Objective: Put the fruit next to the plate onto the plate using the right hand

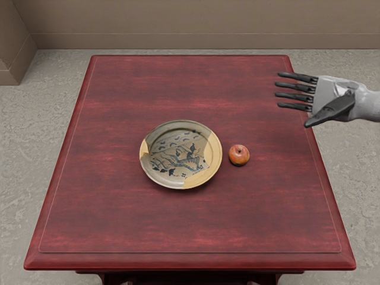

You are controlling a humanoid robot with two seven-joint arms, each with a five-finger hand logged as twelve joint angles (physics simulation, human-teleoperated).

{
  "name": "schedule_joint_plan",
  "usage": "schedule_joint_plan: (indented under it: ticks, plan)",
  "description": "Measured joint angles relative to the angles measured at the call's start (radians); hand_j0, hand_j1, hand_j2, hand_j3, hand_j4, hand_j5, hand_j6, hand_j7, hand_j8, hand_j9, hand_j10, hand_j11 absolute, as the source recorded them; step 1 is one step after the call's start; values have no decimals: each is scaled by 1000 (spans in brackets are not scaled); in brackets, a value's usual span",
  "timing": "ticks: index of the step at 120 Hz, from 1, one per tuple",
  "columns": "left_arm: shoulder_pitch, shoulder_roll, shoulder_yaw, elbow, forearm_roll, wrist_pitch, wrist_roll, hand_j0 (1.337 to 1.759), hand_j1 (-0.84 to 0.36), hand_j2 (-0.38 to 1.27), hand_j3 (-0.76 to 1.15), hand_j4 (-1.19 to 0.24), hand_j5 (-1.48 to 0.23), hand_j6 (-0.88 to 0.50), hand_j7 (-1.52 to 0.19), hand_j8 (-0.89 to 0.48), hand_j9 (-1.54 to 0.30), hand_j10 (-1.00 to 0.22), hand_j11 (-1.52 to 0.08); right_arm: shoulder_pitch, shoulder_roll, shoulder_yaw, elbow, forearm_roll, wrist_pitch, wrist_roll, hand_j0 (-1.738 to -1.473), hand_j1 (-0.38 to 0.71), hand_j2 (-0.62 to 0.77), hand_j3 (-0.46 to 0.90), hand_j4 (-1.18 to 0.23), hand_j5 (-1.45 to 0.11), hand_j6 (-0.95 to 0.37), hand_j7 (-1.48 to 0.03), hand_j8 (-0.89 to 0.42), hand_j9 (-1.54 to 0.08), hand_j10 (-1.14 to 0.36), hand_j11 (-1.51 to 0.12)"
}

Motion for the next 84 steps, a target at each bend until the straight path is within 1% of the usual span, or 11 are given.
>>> schedule_joint_plan:
  ticks: [22,33,39,50,56,64,76,84]
  plan:
    - [0,0,0,0,0,0,0,1658,53,50,0,-247,-321,-247,-321,-247,-321,-247,-321,1,-20,-2,49,-12,0,-3,-1658,-304,-6,0,-35,-49,-34,-49,-35,-49,-36,-49]
    - [0,0,0,0,0,0,0,1658,53,50,0,-247,-321,-247,-321,-247,-321,-247,-321,4,-50,32,77,-79,0,0,-1658,-303,-6,0,-37,-51,-36,-52,-37,-51,-38,-51]
    - [0,0,0,0,0,0,0,1658,53,50,0,-247,-321,-247,-321,-247,-321,-247,-321,3,-76,62,137,-152,0,7,-1658,-301,-7,0,-39,-53,-38,-54,-39,-53,-39,-53]
    - [0,0,0,0,0,0,0,1658,53,50,0,-247,-321,-247,-321,-247,-321,-247,-321,1,-140,107,298,-328,-9,37,-1658,-298,-7,0,-42,-56,-41,-56,-42,-56,-42,-56]
    - [0,0,0,0,0,0,0,1658,53,50,0,-247,-321,-247,-321,-247,-321,-247,-321,0,-166,117,366,-407,-59,51,-1658,-297,-7,0,-43,-57,-43,-57,-43,-57,-43,-57]
    - [0,0,0,0,0,0,0,1658,53,50,0,-247,-321,-247,-321,-247,-321,-247,-321,-4,-183,123,428,-494,-162,61,-1658,-297,-7,0,-45,-58,-45,-59,-45,-58,-45,-58]
    - [0,0,0,0,0,0,0,1658,53,50,0,-247,-321,-247,-321,-247,-321,-247,-321,-21,-189,122,482,-595,-326,68,-1658,-296,-7,0,-46,-59,-47,-59,-47,-59,-47,-59]
    - [0,0,0,0,0,0,0,1658,53,50,0,-247,-321,-247,-321,-247,-321,-247,-321,-34,-162,100,501,-670,-453,68,-1658,-297,-7,0,-46,-59,-47,-58,-47,-59,-46,-58]
